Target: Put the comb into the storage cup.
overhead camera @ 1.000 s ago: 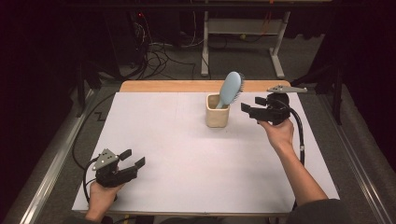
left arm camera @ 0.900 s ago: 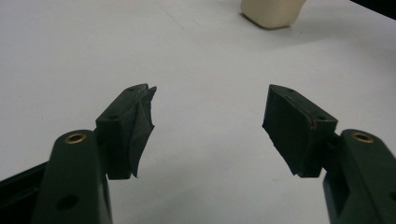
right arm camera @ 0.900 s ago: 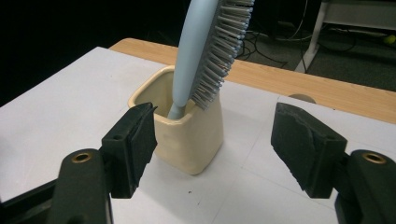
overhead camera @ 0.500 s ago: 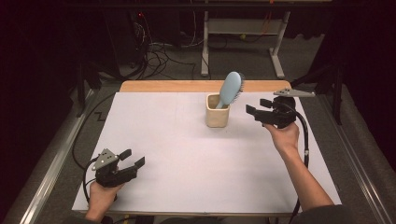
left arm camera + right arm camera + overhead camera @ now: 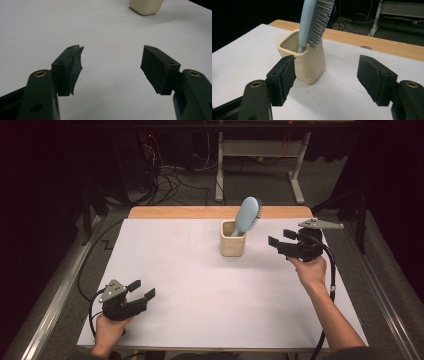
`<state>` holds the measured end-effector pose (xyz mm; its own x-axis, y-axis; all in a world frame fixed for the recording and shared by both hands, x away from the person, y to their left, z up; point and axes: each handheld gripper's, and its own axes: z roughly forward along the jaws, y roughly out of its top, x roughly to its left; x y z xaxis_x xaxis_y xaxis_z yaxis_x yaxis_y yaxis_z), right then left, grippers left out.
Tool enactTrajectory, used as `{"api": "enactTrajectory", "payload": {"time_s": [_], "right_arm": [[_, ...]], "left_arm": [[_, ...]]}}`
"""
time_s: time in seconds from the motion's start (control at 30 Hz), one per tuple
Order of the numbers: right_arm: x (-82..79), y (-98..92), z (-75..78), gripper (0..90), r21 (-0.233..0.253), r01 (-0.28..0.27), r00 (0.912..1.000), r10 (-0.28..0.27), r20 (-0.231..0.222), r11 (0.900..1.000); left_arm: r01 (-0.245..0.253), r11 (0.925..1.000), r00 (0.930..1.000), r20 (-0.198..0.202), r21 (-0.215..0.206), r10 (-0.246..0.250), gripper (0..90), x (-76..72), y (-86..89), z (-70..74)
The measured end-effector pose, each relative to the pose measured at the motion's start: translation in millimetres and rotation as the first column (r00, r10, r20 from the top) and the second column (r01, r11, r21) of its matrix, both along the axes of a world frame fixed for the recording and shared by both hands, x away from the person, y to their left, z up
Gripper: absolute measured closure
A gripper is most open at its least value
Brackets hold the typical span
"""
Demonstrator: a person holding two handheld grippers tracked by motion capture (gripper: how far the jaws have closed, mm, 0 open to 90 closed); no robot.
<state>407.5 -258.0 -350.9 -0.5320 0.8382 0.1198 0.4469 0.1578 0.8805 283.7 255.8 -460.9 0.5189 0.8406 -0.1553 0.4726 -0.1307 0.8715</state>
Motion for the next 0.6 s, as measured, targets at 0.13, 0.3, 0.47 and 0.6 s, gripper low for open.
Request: {"api": "enactTrajectory", "payload": {"time_s": [0.13,0.3,0.47,0.6], "right_arm": [[-3.4,-3.3,-0.4,31.3,-0.004,0.000,1.0000,0.000,-0.001,1.000],[-7.6,-6.7,-0.4,31.3,-0.006,0.000,0.9999,0.000,0.013,1.000],[-9.8,-9.6,-1.0,31.2,-0.011,0.001,0.9999,-0.001,0.011,1.000],[-12.1,-11.7,-0.8,31.2,-0.018,0.001,1.0000,-0.001,0.010,1.000]], "left_arm": [[-0.001,1.0000,1.0000,-0.001,-0.001,0.001,33.6,0.0,0.0,0.0],[-0.001,1.0000,1.0000,0.000,-0.001,0.001,33.6,-0.1,0.0,0.0],[-0.001,1.0000,1.0000,-0.001,0.000,0.001,33.6,0.0,-0.1,-0.1],[-0.002,1.0000,1.0000,-0.001,-0.002,0.002,33.6,0.0,0.1,0.0]]}}
